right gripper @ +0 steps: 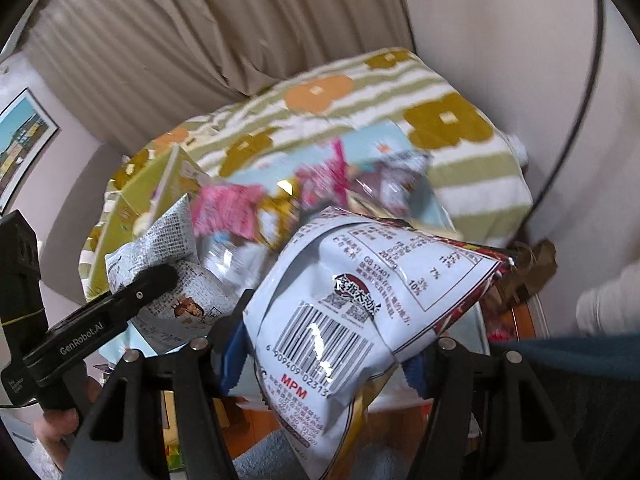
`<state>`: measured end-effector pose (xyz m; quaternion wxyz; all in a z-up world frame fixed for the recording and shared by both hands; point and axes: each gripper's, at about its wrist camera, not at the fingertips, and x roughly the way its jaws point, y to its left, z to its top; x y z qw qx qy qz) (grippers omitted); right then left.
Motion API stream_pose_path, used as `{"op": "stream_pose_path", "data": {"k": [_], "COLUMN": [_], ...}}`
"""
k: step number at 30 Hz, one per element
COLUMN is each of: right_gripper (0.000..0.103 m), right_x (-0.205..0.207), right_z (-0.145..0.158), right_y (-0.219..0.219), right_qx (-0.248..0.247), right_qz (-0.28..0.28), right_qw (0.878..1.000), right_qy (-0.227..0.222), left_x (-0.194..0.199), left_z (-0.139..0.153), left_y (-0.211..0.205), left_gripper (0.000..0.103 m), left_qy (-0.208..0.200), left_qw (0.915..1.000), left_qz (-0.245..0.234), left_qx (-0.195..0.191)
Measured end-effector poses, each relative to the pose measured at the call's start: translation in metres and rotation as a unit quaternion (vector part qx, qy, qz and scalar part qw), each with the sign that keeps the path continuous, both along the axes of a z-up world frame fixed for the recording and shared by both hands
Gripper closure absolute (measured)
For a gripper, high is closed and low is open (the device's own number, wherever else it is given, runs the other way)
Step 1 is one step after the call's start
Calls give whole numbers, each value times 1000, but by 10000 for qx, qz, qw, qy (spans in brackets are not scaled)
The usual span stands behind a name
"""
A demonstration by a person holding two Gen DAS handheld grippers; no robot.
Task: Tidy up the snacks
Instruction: 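Grasp a white MPM bag with the left tool while the right tool grasps another white bag, then lower both white bags into the yellow box and open both tools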
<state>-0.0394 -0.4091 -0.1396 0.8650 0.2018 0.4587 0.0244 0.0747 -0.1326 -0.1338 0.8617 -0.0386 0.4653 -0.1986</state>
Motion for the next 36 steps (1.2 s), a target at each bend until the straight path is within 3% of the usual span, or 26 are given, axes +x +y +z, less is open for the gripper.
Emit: {"op": "stream_pose_path", "data": {"k": [9,14,19,26,28,30,32,36], "right_gripper": [43,43,43,43,43,43,43,42], "right_x": [63,110,150,199,207,215,220,226], "right_z": [52,69,71,55,48,38,27,14], "right_y": [70,119,170,244,255,267,273,283], "right_qx": [-85,-87,-45,-133,-154,-144,-158,-344], "right_qz": [640,1023,1361,1755,1808,1860,1875,1931], "right_qw": [9960,9915,9875,9830,9825,9821,9821,9805], "right_qy": [-613,-799,-794,-520,-412,-240,-70,114], "left_x": [52,91,130,173,183,186,184,183], "left_z": [45,51,39,-6,-20,-26,-27,-31], "left_y": [87,143,197,247,253,259,265,271], "left_gripper": [57,57,57,56,44,6,1,1], "left_qy": [-402,-380,-159,387,537,512,358,403], "left_qw": [9975,9945,9923,9922,9927,9927,9933,9922], "left_qz": [582,945,1171,1049,896,877,891,911], "left_qx": [78,225,357,555,604,644,645,743]}}
